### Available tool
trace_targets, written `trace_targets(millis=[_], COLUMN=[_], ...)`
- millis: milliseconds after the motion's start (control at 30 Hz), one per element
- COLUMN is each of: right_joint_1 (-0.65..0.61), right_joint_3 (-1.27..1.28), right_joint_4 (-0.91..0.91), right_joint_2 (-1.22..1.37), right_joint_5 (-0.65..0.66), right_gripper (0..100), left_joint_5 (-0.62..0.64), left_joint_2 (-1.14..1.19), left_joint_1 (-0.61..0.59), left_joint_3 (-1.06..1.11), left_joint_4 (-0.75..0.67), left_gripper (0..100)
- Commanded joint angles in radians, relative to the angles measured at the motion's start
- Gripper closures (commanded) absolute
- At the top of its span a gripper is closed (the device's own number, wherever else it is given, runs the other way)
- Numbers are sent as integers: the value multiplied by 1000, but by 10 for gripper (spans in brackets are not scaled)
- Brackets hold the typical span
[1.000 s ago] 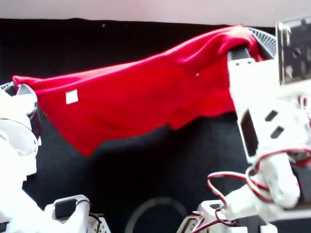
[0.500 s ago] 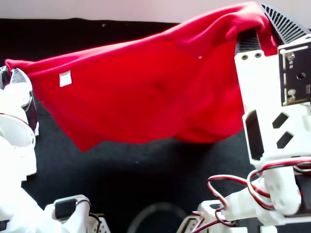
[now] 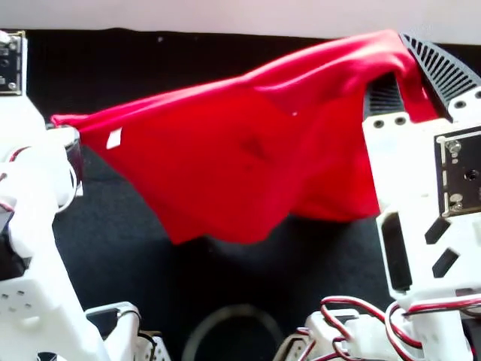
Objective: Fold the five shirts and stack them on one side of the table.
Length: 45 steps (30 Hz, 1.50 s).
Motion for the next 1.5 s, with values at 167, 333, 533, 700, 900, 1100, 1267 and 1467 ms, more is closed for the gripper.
trace_targets(millis=[167, 333, 533, 700, 900, 1100, 1267, 1467], right_joint_1=[-1, -1, -1, -4, -77, -74, -58, -38], right_joint_3=[-48, -45, -42, 64, 321, 582, 619, 515], right_joint_4=[18, 21, 21, 10, -53, -282, -438, -522], right_joint_2=[-82, -140, -153, -93, 56, 260, 421, 499], right_joint_5=[2, 2, 2, 2, 0, 2, 2, 2], right_gripper=[992, 992, 992, 992, 992, 992, 992, 992], left_joint_5=[11, 11, 9, 6, 3, -60, -60, -60], left_joint_2=[-124, -225, -294, -228, 84, 453, 680, 849], left_joint_1=[-2, -2, -2, -2, -2, 27, 91, 111], left_joint_3=[-194, -193, -197, -185, -140, -114, -160, -437], left_joint_4=[83, 80, 74, 74, 0, -138, -245, -221], left_gripper=[991, 991, 991, 991, 991, 991, 991, 991])
